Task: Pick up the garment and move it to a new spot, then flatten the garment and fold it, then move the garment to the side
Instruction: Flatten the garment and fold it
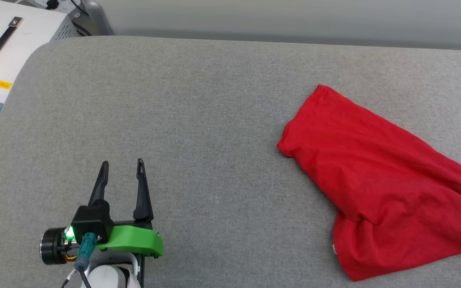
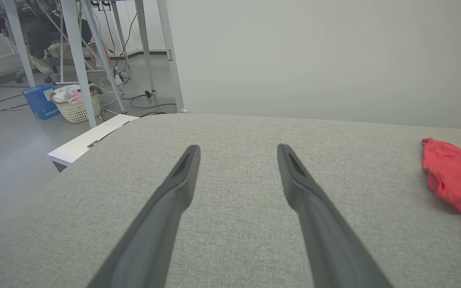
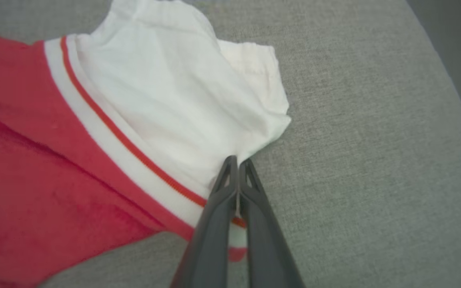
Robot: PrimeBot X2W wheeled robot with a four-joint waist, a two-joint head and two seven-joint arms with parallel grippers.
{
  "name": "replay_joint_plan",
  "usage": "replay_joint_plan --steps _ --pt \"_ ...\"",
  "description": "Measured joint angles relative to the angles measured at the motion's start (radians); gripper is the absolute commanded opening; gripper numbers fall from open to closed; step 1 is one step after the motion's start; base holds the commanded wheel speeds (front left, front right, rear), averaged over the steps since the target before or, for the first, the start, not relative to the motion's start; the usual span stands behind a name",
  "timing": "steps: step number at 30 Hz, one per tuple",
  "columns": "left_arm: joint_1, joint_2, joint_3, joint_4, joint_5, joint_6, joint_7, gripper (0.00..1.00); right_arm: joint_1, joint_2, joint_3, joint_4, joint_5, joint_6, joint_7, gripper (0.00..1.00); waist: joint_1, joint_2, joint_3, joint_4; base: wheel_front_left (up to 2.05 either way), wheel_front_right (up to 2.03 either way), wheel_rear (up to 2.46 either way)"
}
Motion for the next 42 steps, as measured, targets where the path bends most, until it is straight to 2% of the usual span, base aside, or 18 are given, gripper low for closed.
replay_joint_plan --steps 1,5,8,11,15,20,23,26,30,35,38,42 --pt "0.000 0.000 0.001 0.002 0.004 0.000 0.000 1.00 -0.002 0.001 -0.007 0.000 -0.015 0.000 -0.035 1.00 0.0000 0.0000 -0.004 0.001 0.00 0.00 0.00" --pt "0.003 0.000 0.003 0.005 0.014 -0.008 0.000 1.00 -0.039 -0.024 -0.053 -0.012 -0.117 0.000 -0.187 1.00 0.0000 0.0000 -0.027 0.003 0.00 0.00 0.00" --pt "0.014 0.000 0.006 0.004 0.015 -0.008 0.000 1.00 -0.078 -0.041 -0.104 -0.075 -0.202 0.000 -0.233 1.00 0.0000 0.0000 -0.044 0.004 0.00 0.00 0.00" --pt "0.024 0.000 0.011 0.003 0.020 -0.008 0.000 1.00 -0.101 -0.035 -0.156 -0.217 -0.277 0.000 -0.243 1.00 0.0000 0.0000 -0.058 0.003 0.00 0.00 0.00" --pt "0.033 0.000 0.012 0.000 0.022 -0.008 0.000 1.00 -0.099 0.019 -0.201 -0.472 -0.361 0.000 -0.219 1.00 0.0000 -0.0001 -0.071 0.002 0.00 0.00 0.00" --pt "0.034 0.000 0.004 -0.001 0.022 -0.008 0.000 1.00 -0.069 0.080 -0.197 -0.813 -0.402 0.000 -0.053 1.00 0.0000 -0.0001 -0.071 0.010 0.00 0.00 0.00" --pt "0.034 0.000 0.001 0.000 0.022 -0.008 0.000 1.00 -0.028 0.077 -0.142 -0.981 -0.402 0.000 0.123 1.00 0.0000 -0.0001 -0.070 0.017 0.00 0.00 0.00" --pt "0.034 0.000 0.001 0.000 0.022 -0.008 0.000 1.00 -0.011 0.060 -0.087 -1.082 -0.388 0.000 0.280 1.00 0.0000 -0.0001 -0.069 0.019 0.00 0.00 0.00" --pt "0.034 0.000 -0.001 0.000 0.022 -0.008 0.000 1.00 -0.004 0.015 -0.004 -1.157 -0.348 0.000 0.505 1.00 0.0000 -0.0001 -0.064 0.019 0.00 0.00 0.00" --pt "0.033 0.000 -0.007 -0.001 0.021 -0.007 0.000 1.00 0.008 -0.031 0.093 -1.197 -0.305 0.000 0.715 1.00 0.0000 -0.0001 -0.050 0.021 0.00 0.00 0.00" --pt "0.032 0.000 -0.008 -0.001 0.021 -0.007 0.000 1.00 0.008 -0.062 0.156 -1.197 -0.310 0.000 0.777 1.00 0.0000 -0.0001 -0.037 0.024 0.00 0.00 0.00" --pt "0.029 0.000 -0.007 -0.003 0.013 -0.005 0.000 1.00 0.007 -0.064 0.238 -1.157 -0.312 0.000 0.804 1.00 0.0000 -0.0001 -0.015 0.028 0.00 0.00 0.00"
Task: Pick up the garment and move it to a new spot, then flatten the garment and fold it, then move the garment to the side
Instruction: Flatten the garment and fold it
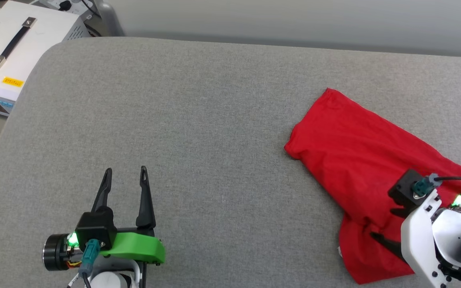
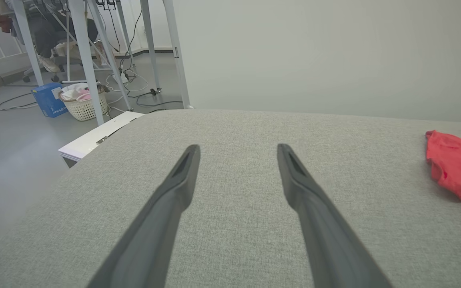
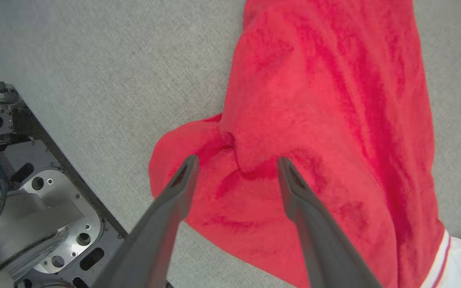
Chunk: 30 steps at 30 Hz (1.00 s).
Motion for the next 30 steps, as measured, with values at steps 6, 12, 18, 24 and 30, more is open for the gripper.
replay_joint_plan --steps 6,12,18,24,30 --pt "-0.030 0.000 -0.004 -0.003 -0.002 0.007 0.000 1.00 -0.057 0.038 0.098 0.145 0.000 0.000 -0.034 1.00 0.0000 0.0000 0.044 0.007 0.00 0.00 0.00" --pt "-0.061 0.000 -0.015 -0.003 -0.010 0.008 0.000 1.00 -0.132 0.067 0.232 0.315 -0.013 0.000 -0.081 1.00 0.0000 0.0000 0.089 0.017 0.00 0.00 0.00" --pt "-0.066 0.000 -0.021 0.005 -0.017 0.016 0.000 1.00 -0.183 0.068 0.317 0.393 0.010 0.000 -0.148 1.00 0.0000 0.0000 0.098 0.031 0.00 0.00 0.00" --pt "-0.063 0.000 -0.006 0.011 -0.017 0.016 0.000 1.00 -0.225 0.088 0.323 0.413 0.056 0.006 -0.287 0.00 0.0001 0.0000 0.067 0.024 0.00 0.00 0.00" --pt "-0.054 0.000 -0.005 0.011 -0.015 0.015 0.000 1.00 -0.290 0.129 0.278 0.325 0.120 0.006 -0.378 0.00 0.0002 0.0000 0.028 0.018 0.00 0.00 0.00"
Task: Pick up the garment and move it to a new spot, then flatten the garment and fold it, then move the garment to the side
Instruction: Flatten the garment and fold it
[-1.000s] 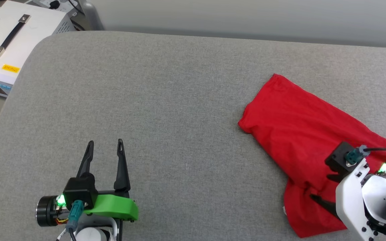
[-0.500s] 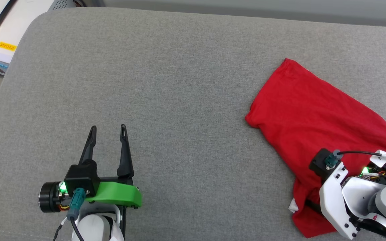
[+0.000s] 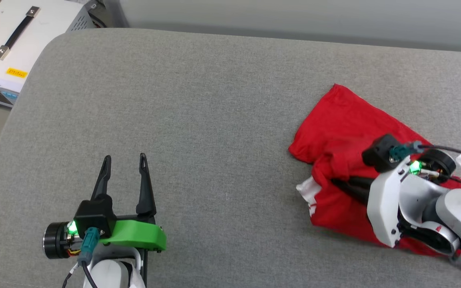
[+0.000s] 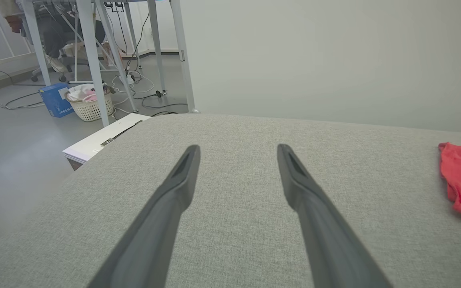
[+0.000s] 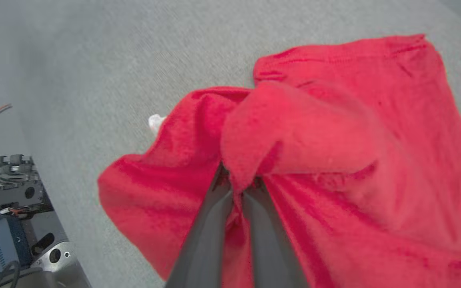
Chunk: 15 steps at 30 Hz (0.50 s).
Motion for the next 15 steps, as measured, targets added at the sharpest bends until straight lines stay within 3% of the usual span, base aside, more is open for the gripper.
replay_joint_plan --steps 4,8,15 --pt "0.000 0.000 -0.002 -0.001 0.003 0.000 0.000 1.00 -0.055 0.020 -0.013 -0.066 0.030 0.000 -0.023 0.00 0.0000 0.0000 -0.014 0.010 0.00 0.00 0.00" --pt "0.001 0.000 -0.001 -0.003 0.006 0.000 0.000 1.00 -0.132 0.083 -0.003 -0.090 0.030 0.000 -0.038 0.00 0.0000 0.0000 -0.011 0.029 0.00 0.00 0.00" --pt "-0.001 0.000 -0.014 -0.005 -0.002 0.001 0.000 1.00 -0.301 0.236 0.070 0.019 0.010 0.000 -0.091 0.00 0.0000 0.0000 0.026 0.057 0.00 0.00 0.00"
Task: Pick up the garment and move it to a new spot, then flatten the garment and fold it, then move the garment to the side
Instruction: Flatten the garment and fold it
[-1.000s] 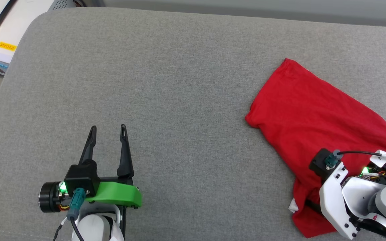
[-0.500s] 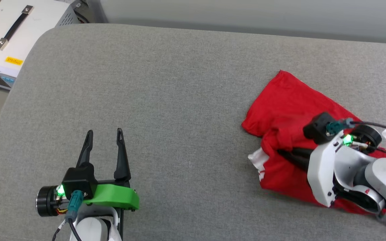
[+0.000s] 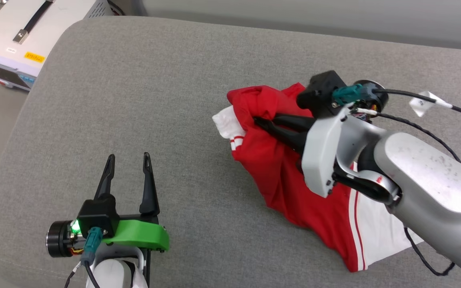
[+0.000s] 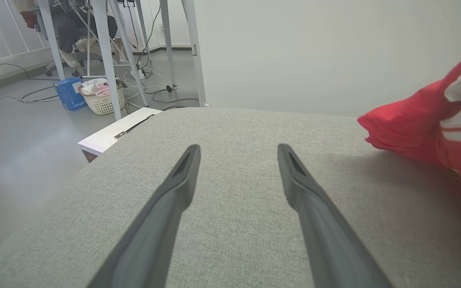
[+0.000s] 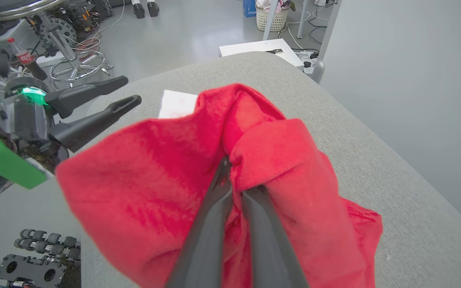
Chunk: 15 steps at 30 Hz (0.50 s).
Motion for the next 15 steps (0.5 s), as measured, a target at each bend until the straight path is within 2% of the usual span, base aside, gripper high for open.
replay_joint_plan --steps 4,9,15 --pt "-0.005 0.000 -0.007 -0.001 -0.002 0.006 0.000 1.00 -0.069 0.073 0.040 0.154 0.019 0.000 -0.025 0.00 0.0000 0.0000 0.030 0.012 0.00 0.00 0.00" --pt "-0.028 0.000 -0.021 0.000 -0.011 0.013 0.000 1.00 -0.128 0.093 0.122 0.409 0.003 0.000 -0.067 0.00 0.0000 0.0000 0.068 0.026 0.00 0.00 0.00" --pt "-0.040 0.000 -0.030 0.003 -0.019 0.019 0.000 1.00 -0.134 0.143 0.225 0.609 0.056 0.000 -0.092 0.00 0.0001 0.0000 0.098 0.036 0.00 0.00 0.00"
